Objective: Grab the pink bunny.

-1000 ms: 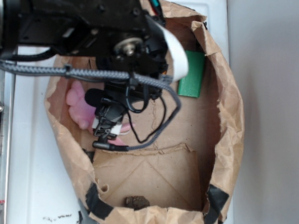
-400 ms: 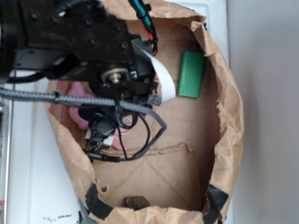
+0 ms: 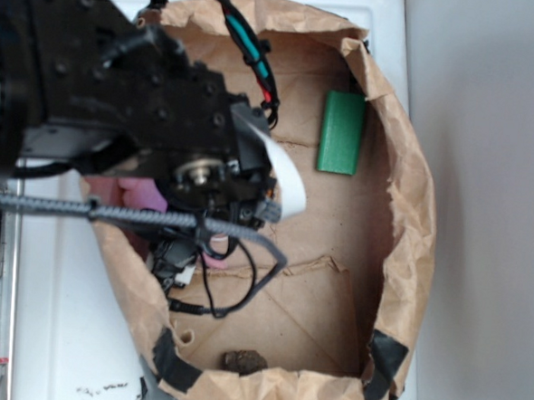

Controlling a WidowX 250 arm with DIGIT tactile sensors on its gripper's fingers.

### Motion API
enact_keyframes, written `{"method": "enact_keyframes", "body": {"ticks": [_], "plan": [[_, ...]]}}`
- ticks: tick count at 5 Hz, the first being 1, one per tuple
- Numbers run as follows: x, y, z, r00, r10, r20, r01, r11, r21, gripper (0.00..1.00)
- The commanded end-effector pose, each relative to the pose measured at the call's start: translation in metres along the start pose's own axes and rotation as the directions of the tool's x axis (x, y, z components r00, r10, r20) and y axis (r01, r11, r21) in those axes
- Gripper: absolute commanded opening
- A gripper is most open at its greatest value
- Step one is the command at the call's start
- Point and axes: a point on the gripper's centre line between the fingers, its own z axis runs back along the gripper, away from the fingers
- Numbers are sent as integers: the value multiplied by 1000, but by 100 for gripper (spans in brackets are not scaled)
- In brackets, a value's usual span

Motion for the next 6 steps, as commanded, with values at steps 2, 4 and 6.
{"method": "enact_keyframes", "body": {"ticks": [2, 4, 6], "plan": [[12, -10, -2, 999, -6, 51, 4, 999, 45, 100], [3, -6, -23, 999, -28, 33, 24, 995, 99, 100], [-7, -6, -41, 998, -50, -23, 53, 987, 149, 100]]}}
